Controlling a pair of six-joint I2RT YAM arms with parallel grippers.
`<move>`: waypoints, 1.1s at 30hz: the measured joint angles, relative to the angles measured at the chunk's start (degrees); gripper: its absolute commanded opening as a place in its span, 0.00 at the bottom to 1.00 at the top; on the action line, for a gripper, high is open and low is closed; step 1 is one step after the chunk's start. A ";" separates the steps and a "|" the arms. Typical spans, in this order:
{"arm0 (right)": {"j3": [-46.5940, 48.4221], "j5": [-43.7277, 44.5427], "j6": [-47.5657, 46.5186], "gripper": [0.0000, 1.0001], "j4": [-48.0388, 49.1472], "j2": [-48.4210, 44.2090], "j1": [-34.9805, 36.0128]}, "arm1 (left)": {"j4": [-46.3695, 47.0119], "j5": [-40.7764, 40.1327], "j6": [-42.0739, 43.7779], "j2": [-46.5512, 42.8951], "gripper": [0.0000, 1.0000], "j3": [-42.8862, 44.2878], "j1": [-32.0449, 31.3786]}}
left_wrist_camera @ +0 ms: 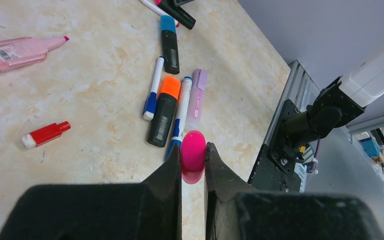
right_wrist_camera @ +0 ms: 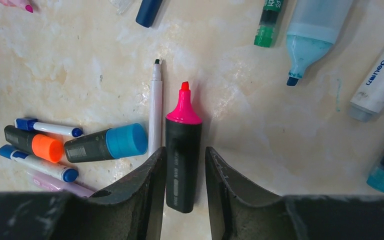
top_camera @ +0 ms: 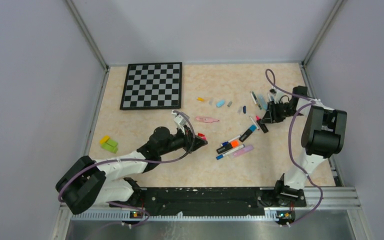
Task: Open the pen caps
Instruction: Place the pen at the center of the board, then place the pen cap at the center of the board.
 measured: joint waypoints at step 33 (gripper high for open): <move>-21.88 -15.37 4.90 0.33 9.09 -39.78 -0.09 | -31.39 -21.86 3.93 22.25 0.15 29.81 -7.58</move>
